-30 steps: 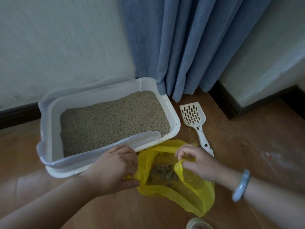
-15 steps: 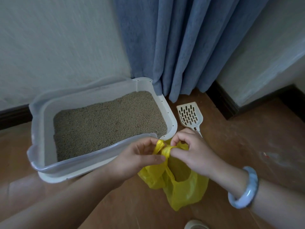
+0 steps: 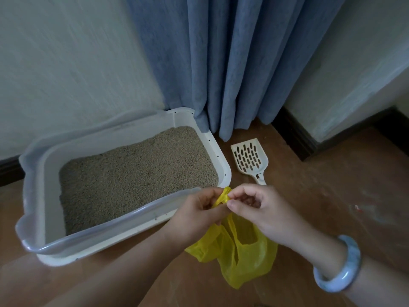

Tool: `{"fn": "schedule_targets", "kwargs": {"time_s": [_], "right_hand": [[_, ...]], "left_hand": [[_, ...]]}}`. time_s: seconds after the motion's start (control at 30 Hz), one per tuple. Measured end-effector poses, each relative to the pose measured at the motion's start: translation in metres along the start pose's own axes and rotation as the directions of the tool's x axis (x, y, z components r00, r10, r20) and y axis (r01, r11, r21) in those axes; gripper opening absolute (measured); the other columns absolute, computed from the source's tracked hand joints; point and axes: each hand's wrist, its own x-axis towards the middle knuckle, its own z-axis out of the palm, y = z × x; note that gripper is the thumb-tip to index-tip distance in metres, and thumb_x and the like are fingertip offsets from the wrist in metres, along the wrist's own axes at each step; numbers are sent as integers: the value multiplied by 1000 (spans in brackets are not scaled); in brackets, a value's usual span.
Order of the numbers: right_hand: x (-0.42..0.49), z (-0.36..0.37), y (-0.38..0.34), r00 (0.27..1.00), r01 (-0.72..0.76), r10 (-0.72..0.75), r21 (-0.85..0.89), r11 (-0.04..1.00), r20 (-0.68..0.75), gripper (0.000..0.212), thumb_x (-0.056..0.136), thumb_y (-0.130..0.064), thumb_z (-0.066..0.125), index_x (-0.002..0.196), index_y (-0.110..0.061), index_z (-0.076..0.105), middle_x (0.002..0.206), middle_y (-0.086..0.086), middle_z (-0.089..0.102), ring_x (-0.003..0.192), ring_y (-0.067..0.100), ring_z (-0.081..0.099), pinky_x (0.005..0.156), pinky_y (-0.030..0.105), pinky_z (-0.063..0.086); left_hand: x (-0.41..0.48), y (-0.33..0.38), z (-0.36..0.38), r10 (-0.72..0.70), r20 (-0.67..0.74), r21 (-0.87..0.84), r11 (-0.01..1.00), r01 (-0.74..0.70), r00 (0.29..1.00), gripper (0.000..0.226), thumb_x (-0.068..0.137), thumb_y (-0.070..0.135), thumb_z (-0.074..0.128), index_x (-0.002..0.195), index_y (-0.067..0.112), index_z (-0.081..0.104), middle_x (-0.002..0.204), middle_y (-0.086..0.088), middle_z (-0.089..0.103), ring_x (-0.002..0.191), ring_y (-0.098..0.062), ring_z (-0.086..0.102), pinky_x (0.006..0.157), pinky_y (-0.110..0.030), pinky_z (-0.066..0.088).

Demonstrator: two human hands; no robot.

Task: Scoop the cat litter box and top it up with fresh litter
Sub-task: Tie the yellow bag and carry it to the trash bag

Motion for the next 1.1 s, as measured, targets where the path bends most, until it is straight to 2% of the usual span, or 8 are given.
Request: {"fn": "schedule_targets", "kwargs": {"time_s": [0.13,0.27,0.37,0.5,0.63,0.83,1.0,1.1], "right_hand": [[3,-5,6,996,87,-87,-51,995,7,10,86,-20,66,87,-28,72,85,-7,69,85,6,64,76,22,51],[10,-4,6,997,-74,76,205,976,-4,15,81,-5,71,87,-18,65,75,-3,65,70,6,60,69,21,52],[13,-1,9,982,-191,186,200,961,45,19,82,-15,70,98,-23,65,96,-3,63,75,4,60,71,20,50],[13,3,13,966,-245,217,232,941,141,8,88,-19,62,95,-18,66,83,-6,67,76,3,58,61,16,46],[14,9,19,995,-90,83,195,977,47,6,92,-14,58,87,-12,61,69,-10,57,67,0,53,61,15,42],[3,18,35,964,202,-220,-124,971,-151,14,91,-39,48,85,-27,52,70,-9,50,63,6,49,59,31,43],[0,12,37,866,444,-500,-433,784,-18,17,97,-36,44,94,-24,56,91,-10,54,81,6,55,70,25,47],[4,11,38,847,491,-527,-497,716,78,20,95,-38,47,92,-23,60,93,-8,52,83,6,52,74,19,43]], "left_hand": [[6,-1,4,6,40,-21,1000,-5,999,25,75,22,65,97,11,69,76,-13,53,64,-12,50,61,-21,44],[6,-7,1,20,31,10,1000,-21,999,26,79,25,64,91,1,67,64,-5,53,60,-11,48,60,-23,41],[6,-10,-2,18,6,27,999,-18,1000,27,79,25,62,89,0,64,62,-1,55,59,-9,51,60,-20,42],[3,-6,-3,2,20,-26,1000,-2,1000,10,86,17,63,82,7,63,71,-10,57,59,-11,55,60,-21,47],[0,-4,0,-74,-60,-138,988,65,995,21,93,13,53,77,5,63,70,-7,63,59,-13,59,61,-23,50],[0,1,6,-209,-168,-263,951,161,963,23,95,17,52,77,5,61,61,-4,61,51,-11,57,55,-21,48],[2,2,7,-265,-200,-274,940,206,943,16,91,17,59,79,6,60,59,-4,61,52,-11,56,56,-23,48],[1,5,8,-262,-201,-262,943,205,944,10,89,15,62,82,8,62,59,-1,59,52,-9,54,52,-19,45]]}}
